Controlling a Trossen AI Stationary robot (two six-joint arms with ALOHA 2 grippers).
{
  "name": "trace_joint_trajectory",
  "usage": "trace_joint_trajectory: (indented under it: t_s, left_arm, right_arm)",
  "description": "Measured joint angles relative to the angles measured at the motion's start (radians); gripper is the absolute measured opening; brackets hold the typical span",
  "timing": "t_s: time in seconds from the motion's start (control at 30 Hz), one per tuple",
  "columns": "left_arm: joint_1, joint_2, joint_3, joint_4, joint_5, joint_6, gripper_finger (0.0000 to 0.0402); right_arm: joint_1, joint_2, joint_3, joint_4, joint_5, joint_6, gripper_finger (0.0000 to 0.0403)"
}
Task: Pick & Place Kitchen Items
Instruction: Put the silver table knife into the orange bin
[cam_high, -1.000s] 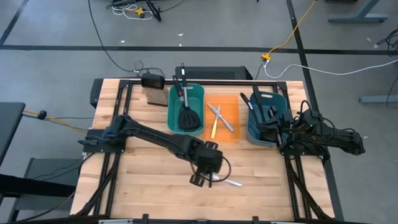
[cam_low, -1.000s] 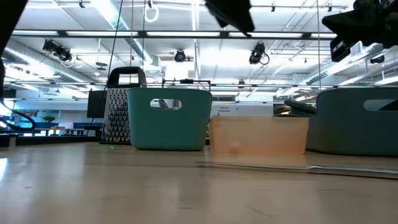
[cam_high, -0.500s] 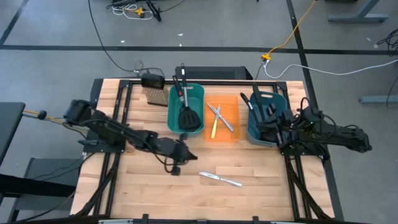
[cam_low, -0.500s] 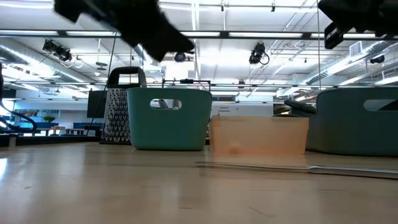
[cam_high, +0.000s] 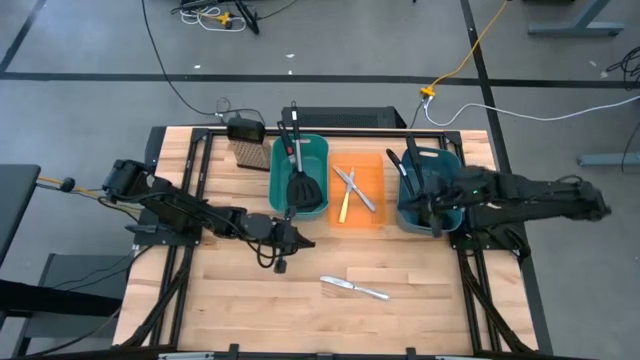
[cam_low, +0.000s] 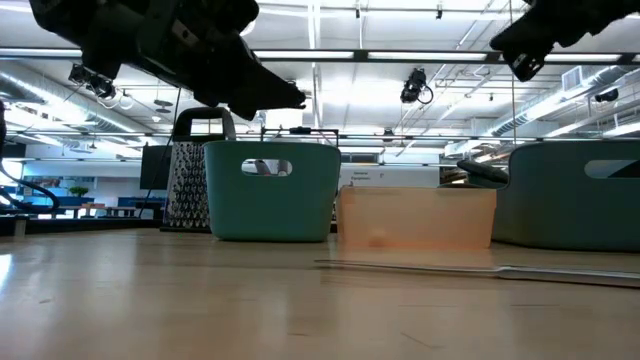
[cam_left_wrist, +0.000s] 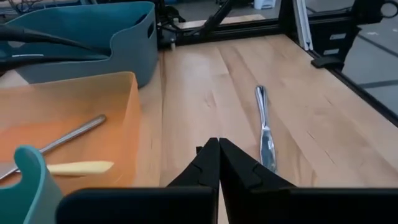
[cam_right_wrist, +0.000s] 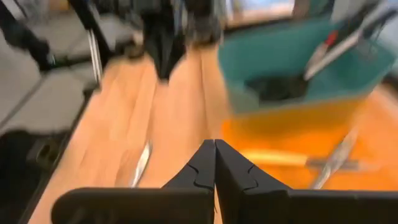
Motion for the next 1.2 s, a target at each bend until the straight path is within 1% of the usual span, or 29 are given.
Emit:
trace_joint_trajectory:
  t_s: [0.13, 0.23, 0.33, 0.5, 0.6, 0.67, 0.73, 0.87, 1.0, 1.1, 1.2]
  left_arm:
    - [-0.003, 0.0, 0.0, 0.0, 0.003, 0.002, 0.0005]
    - [-0.003, 0.0, 0.0, -0.001, 0.013, -0.001, 0.0006]
    - [-0.003, 0.0, 0.0, 0.0, 0.032, -0.003, 0.0006]
    - [-0.003, 0.0, 0.0, 0.007, 0.037, -0.004, 0.0006]
    - [-0.003, 0.0, 0.0, 0.027, 0.037, -0.007, 0.0007]
    - [-0.003, 0.0, 0.0, 0.033, 0.037, -0.017, 0.0007]
    - [-0.003, 0.0, 0.0, 0.04, 0.037, -0.028, 0.0007]
    - [-0.003, 0.0, 0.0, 0.04, 0.037, -0.032, 0.0007]
    - [-0.003, 0.0, 0.0, 0.04, 0.041, -0.037, 0.0007]
    - [-0.003, 0.001, 0.001, 0.044, 0.063, -0.039, 0.0007]
    - [-0.003, 0.001, 0.001, 0.05, 0.072, -0.05, 0.0007]
  right_arm:
    - [0.147, 0.121, 0.081, -0.161, 0.083, 0.09, 0.0007]
    - [0.282, 0.203, 0.091, -0.181, 0.148, 0.176, 0.0007]
    - [0.429, 0.289, 0.091, -0.135, 0.265, 0.252, 0.0007]
    - [0.662, 0.455, 0.091, -0.013, 0.527, 0.355, 0.0007]
    - [0.759, 0.57, 0.092, 0.096, 0.622, 0.407, 0.0007]
    - [0.795, 0.645, 0.106, 0.122, 0.663, 0.462, 0.0008]
    - [0.81, 0.726, 0.144, 0.098, 0.673, 0.523, 0.0012]
    - [0.811, 0.889, 0.279, -0.032, 0.641, 0.621, 0.003]
    - [0.811, 1.019, 0.445, -0.244, 0.636, 0.711, 0.0053]
    - [0.811, 1.088, 0.519, -0.377, 0.605, 0.808, 0.0081]
    - [0.811, 1.142, 0.526, -0.404, 0.554, 0.87, 0.0119]
